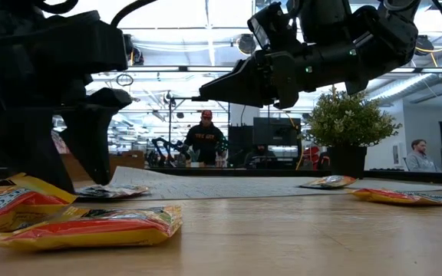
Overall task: Pick & Place Tea
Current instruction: Put the brown tea bag into the middle section of the wooden organizer
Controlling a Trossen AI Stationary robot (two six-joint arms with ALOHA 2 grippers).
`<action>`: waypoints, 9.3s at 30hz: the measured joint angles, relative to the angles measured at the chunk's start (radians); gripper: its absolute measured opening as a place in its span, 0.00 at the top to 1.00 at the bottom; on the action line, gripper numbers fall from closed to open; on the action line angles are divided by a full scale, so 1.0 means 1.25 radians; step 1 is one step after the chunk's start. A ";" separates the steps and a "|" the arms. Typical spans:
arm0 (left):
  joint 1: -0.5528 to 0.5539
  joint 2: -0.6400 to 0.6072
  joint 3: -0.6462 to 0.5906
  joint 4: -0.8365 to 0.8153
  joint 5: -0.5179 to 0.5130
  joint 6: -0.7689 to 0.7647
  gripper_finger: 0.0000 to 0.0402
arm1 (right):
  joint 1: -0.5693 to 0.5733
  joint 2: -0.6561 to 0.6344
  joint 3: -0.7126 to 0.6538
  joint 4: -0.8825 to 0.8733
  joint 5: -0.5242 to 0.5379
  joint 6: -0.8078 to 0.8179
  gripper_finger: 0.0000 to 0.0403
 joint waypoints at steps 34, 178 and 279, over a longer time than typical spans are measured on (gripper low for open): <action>0.000 -0.003 -0.136 0.214 -0.012 -0.072 0.77 | 0.001 0.000 0.000 0.000 -0.002 0.001 0.58; 0.306 -0.010 -0.001 -0.071 0.190 -0.031 0.36 | 0.006 0.000 0.000 -0.021 -0.005 0.010 0.58; 0.543 -0.150 -0.160 -0.366 -0.411 -0.421 0.77 | 0.003 0.000 0.000 -0.029 -0.001 0.009 0.58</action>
